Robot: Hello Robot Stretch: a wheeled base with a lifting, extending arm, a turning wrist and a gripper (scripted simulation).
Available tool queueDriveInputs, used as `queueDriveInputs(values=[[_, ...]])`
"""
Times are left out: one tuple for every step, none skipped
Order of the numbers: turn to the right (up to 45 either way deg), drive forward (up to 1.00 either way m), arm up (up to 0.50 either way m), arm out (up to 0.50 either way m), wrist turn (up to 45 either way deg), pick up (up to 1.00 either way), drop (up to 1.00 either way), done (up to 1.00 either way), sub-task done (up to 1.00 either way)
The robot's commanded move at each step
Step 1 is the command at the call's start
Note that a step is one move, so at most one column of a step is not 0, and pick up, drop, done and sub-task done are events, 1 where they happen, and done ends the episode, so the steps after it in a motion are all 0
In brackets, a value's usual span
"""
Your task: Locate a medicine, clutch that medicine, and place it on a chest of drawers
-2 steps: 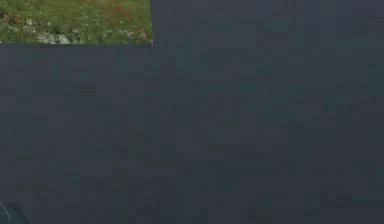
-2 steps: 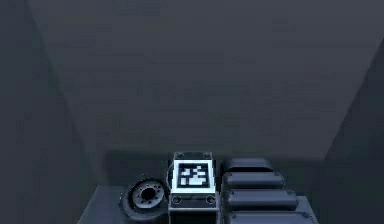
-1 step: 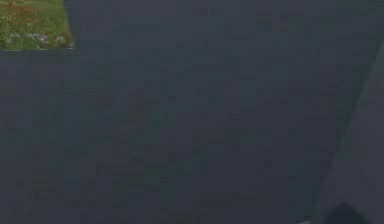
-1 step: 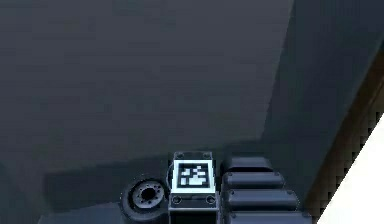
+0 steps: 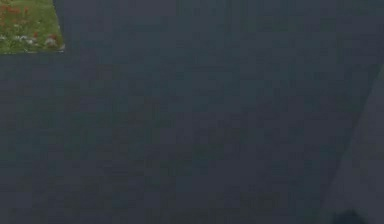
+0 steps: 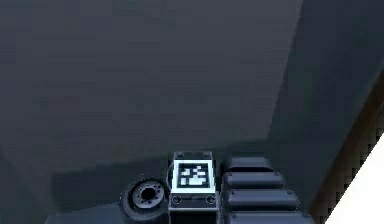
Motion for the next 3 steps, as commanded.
queueDriveInputs(values=[[-42.0,0.00,0.00,0.00,0.0,0.00,0.00,0.00,0.00],[0.0,0.50,0.00,0.00,0.0,0.00,0.00,0.00,0.00],[-45.0,0.00,0.00,0.00,0.0,0.00,0.00,0.00,0.00]])
